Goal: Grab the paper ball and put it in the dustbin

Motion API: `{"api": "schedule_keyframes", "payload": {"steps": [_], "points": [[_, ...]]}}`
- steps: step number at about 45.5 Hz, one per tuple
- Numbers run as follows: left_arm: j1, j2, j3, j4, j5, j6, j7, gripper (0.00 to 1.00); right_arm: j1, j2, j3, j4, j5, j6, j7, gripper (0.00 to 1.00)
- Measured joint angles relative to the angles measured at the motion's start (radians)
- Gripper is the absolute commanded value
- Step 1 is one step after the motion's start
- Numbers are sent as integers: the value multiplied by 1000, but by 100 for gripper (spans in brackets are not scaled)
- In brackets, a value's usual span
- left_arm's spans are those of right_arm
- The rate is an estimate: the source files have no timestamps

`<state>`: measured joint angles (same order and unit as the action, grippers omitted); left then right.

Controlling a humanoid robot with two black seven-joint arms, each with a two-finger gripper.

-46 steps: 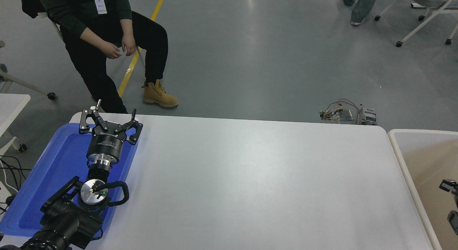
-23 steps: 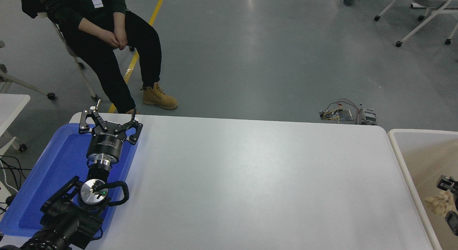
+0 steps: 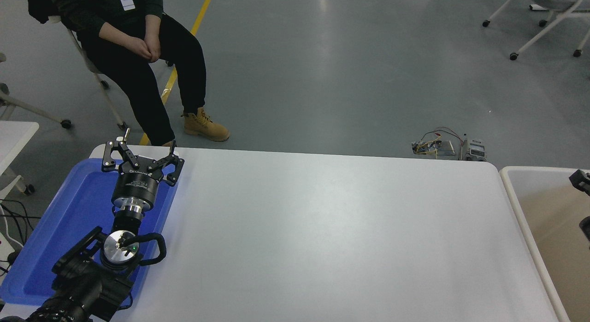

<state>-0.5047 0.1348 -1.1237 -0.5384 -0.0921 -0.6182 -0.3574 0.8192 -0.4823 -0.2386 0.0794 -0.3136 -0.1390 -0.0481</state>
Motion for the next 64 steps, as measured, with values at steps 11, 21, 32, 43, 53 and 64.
{"api": "schedule_keyframes", "payload": {"steps": [11,21,32,43,53,64], "points": [[0,0,0,0,0,0,0,100,67,-26,378,134,-2,2,2,100],[0,0,-1,0,0,0,0,100,58,-77,667,377,-8,3,19,100],[0,0,-1,0,0,0,0,100,-39,-30,1043,573,-15,13,232,100],[0,0,-1,0,0,0,0,100,-158,60,1259,643,-18,104,466,100],[0,0,-1,0,0,0,0,100,-270,146,1351,663,-19,162,544,100],[0,0,-1,0,0,0,0,100,-378,220,1385,670,-19,208,574,100]]}}
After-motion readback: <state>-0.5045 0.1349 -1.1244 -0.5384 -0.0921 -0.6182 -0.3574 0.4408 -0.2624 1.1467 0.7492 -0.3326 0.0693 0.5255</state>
